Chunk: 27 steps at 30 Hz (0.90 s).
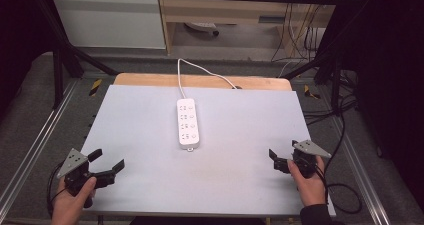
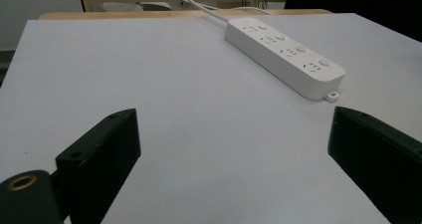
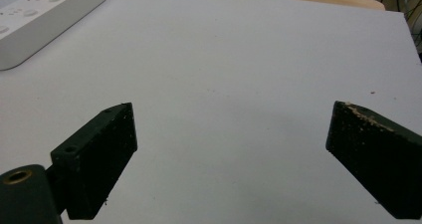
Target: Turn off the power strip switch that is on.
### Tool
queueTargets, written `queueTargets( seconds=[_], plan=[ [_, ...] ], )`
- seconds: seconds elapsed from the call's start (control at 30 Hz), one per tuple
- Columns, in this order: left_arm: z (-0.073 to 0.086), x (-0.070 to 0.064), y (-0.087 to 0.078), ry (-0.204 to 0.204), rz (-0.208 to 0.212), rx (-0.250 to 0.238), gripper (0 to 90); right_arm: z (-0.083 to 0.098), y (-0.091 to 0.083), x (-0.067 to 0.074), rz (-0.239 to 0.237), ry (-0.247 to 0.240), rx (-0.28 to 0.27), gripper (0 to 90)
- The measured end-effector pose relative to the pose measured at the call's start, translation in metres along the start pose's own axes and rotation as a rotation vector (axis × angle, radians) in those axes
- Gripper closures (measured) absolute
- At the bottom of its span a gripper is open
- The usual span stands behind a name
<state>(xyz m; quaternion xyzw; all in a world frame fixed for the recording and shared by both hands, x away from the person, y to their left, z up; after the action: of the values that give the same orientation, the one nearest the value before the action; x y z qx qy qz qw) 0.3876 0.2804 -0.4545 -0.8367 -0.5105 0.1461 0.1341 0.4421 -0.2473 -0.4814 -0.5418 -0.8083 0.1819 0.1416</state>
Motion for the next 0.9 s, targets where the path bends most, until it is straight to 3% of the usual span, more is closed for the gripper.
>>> queueTargets(
  seconds=[0.13, 0.43, 0.53, 0.63, 0.73, 0.8, 0.9],
  plan=[
    [0.001, -0.001, 0.001, 0.0, -0.001, 0.006, 6.2, 0.004, 0.001, 0.003, -0.027, 0.011, 0.02, 5.8],
    [-0.005, -0.008, 0.006, -0.023, 0.018, -0.012, 6.4, 0.002, -0.002, 0.003, -0.009, 0.018, 0.022, 3.6],
    [-0.013, -0.013, 0.011, -0.01, 0.021, -0.013, 6.5, 0.006, 0.0, 0.01, -0.037, 0.027, 0.052, 3.0],
    [-0.023, -0.02, 0.02, 0.007, 0.037, -0.018, 6.3, 0.006, 0.003, 0.015, -0.058, 0.01, 0.054, 3.2],
    [-0.035, -0.028, 0.041, 0.02, 0.064, -0.006, 6.2, 0.006, 0.005, 0.019, -0.069, -0.002, 0.055, 3.5],
    [-0.039, -0.03, 0.048, 0.017, 0.069, -0.007, 6.3, 0.007, 0.006, 0.022, -0.08, -0.015, 0.062, 3.5],
    [-0.049, -0.036, 0.075, -0.002, 0.078, 0.0, 6.4, 0.01, 0.006, 0.025, -0.095, -0.033, 0.071, 3.9]
  ],
)
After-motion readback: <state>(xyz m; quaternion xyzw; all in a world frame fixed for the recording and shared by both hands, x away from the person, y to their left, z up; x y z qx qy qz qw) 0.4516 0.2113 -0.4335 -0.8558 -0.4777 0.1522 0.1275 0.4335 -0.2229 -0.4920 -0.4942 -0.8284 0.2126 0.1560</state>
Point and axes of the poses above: each handheld gripper's, and its own axes: y roughly forward along the jaws, z roughly out of its underside, x roughly to its left, the point moved 10 cm from there along y, roughly forward along the jaws, and after that the axes turned 1 degree about -z, right-handed, at the moved point
